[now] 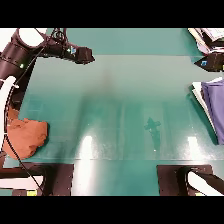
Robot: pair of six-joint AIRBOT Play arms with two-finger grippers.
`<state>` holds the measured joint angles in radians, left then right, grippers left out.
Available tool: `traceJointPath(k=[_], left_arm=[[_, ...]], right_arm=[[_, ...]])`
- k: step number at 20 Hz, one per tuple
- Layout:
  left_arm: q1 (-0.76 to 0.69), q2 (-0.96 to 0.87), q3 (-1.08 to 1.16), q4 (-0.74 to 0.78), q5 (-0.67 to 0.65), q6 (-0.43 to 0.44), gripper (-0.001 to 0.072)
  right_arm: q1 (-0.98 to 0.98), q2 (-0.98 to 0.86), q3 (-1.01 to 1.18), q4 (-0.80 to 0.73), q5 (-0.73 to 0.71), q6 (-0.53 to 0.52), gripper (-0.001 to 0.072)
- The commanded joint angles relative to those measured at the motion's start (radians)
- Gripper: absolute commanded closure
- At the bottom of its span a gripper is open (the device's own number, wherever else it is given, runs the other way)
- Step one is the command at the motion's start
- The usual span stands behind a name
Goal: Fold the shirts.
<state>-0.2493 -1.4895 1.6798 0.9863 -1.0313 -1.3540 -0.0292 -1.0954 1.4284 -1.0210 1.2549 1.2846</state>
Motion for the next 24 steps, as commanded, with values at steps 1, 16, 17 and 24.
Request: traceJointPath(k=[1,16,17,24], left_arm=[[0.000,0.000,0.000,0.000,0.003,0.000,0.0682],[0.013,0.011,0.001,0.000,-0.022,-0.001,0.0683],[0.035,0.031,0.001,0.021,-0.111,-0.001,0.0684],[0.119,0.376,-0.126,0.629,-0.542,-0.070,0.0682]], right_arm=[[0.002,0.000,0.001,0.000,0.000,0.001,0.0696],[0.002,0.000,0.001,0.000,0.005,0.001,0.0695],[0.002,0.000,0.001,0.000,0.004,0.001,0.0696],[0.002,0.000,0.001,0.001,0.005,0.001,0.0696]])
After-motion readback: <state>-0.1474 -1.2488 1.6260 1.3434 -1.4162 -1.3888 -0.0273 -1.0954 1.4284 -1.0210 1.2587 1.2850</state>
